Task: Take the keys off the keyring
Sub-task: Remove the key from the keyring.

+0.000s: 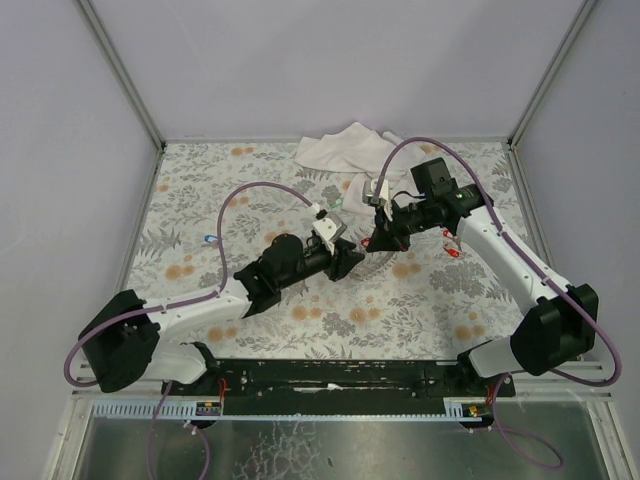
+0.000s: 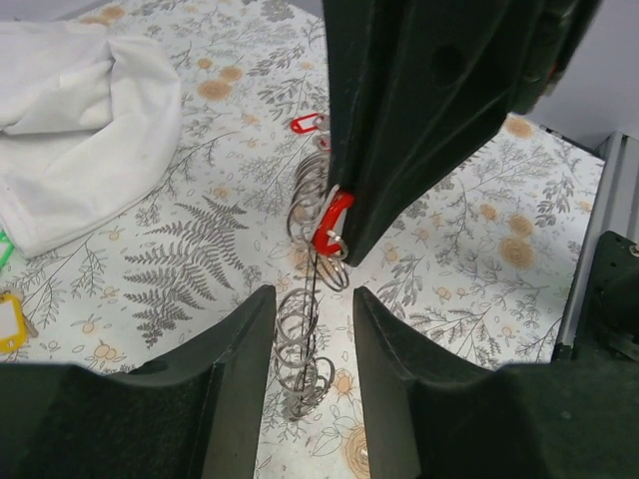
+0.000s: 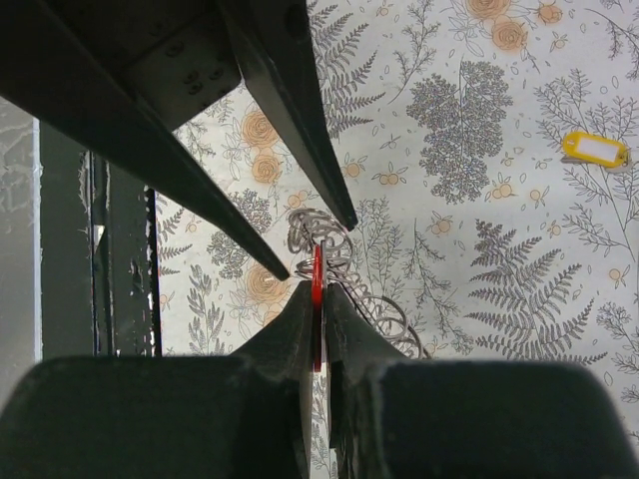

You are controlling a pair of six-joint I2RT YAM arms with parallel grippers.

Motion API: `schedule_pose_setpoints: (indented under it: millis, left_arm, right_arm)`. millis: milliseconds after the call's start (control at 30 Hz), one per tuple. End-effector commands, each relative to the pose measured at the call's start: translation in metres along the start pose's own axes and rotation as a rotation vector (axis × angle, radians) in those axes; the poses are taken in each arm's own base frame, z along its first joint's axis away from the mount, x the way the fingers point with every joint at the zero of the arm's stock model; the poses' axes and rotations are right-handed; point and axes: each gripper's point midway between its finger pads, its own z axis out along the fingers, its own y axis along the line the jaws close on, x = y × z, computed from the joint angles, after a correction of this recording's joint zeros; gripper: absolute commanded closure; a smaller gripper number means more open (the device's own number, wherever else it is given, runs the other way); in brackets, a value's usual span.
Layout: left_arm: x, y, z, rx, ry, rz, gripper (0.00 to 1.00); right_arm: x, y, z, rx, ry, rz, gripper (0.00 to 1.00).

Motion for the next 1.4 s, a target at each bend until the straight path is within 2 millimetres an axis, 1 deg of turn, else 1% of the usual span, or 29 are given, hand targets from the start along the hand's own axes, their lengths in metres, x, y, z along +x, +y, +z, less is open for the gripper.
schedule_pose_setpoints:
  millis: [0, 333, 733, 800, 933, 1167, 1267, 1367]
  left_arm:
    - [-0.021, 0.005, 0.009, -0.038, -0.065, -0.001, 0.64]
    - [-0.019, 0.008, 0.01, -0.053, -0.066, 0.02, 0.64]
    - [-0.01, 0.016, 0.015, -0.065, -0.025, 0.119, 0.65]
    - [-0.011, 0.016, 0.015, -0.066, -0.026, 0.122, 0.64]
    - [-0.019, 0.015, 0.009, -0.068, -0.05, 0.134, 0.62]
    - [-0.032, 0.008, -0.013, -0.051, -0.092, 0.145, 0.44]
    - [-0.036, 0.001, -0.022, -0.018, -0.107, 0.154, 0.43]
    - [-0.042, -0.013, -0.031, 0.052, -0.147, 0.156, 0.43]
  right_arm:
    - [-0.03, 0.009, -0.013, 0.001, -0.076, -0.084, 1.0]
    - [-0.028, 0.008, -0.013, 0.001, -0.064, -0.082, 1.0]
    - [-0.025, 0.007, -0.017, 0.045, 0.003, -0.138, 1.0]
    - [-0.026, 0.006, -0.019, 0.053, 0.007, -0.142, 1.0]
    - [-0.026, 0.004, -0.02, 0.064, 0.014, -0.136, 1.0]
    - [-0.027, -0.004, -0.02, 0.102, 0.016, -0.093, 1.0]
    - [-0.027, -0.004, -0.019, 0.099, 0.013, -0.084, 1.0]
    - [-0.028, -0.003, -0.018, 0.088, 0.008, -0.079, 1.0]
